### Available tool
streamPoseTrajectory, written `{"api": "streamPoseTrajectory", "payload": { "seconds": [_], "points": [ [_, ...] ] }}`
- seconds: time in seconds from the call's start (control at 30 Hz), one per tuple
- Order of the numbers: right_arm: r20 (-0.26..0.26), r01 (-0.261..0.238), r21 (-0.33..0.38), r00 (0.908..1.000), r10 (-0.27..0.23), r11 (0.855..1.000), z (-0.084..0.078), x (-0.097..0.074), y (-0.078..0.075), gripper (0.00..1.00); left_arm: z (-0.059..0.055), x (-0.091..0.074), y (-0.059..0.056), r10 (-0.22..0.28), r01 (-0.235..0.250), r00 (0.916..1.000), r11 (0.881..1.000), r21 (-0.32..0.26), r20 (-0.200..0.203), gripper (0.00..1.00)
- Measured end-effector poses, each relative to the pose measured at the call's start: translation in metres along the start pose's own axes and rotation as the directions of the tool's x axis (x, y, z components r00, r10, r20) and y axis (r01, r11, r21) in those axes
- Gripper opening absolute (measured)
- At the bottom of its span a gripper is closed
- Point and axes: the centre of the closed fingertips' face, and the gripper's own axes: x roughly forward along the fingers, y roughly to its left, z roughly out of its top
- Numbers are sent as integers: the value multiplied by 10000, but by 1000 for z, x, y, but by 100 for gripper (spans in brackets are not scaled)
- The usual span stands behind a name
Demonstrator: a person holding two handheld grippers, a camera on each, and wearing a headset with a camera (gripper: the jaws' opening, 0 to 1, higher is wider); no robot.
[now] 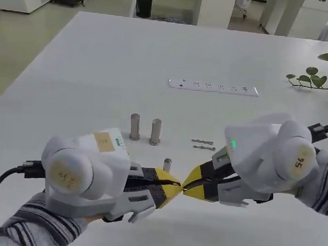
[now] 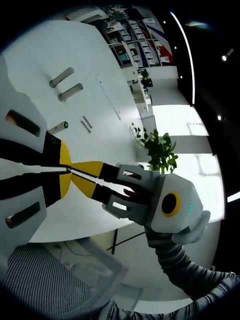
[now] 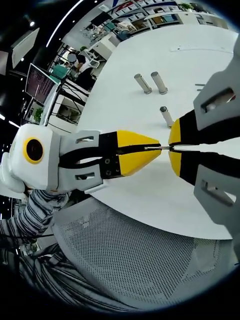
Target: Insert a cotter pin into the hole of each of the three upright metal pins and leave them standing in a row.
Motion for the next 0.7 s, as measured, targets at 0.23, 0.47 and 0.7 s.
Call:
{"api": "streamPoseTrajectory", "payload": {
  "seconds": [0.23,0.47,0.7],
  "points": [
    [-60,63,-151,10000,-64,9999,-1,-1,-2,0,-2,0,2,37,-37,10000,9999,-154,28,0],
    [-161,138,-367,9998,-144,9992,-1,-1,-3,0,-4,1,4,153,-154,9999,9996,-231,-23,0],
    [-748,398,-625,9962,-444,9972,-11,1,-10,0,-11,4,12,729,-734,9972,9967,-334,-154,4]
  ]
}}
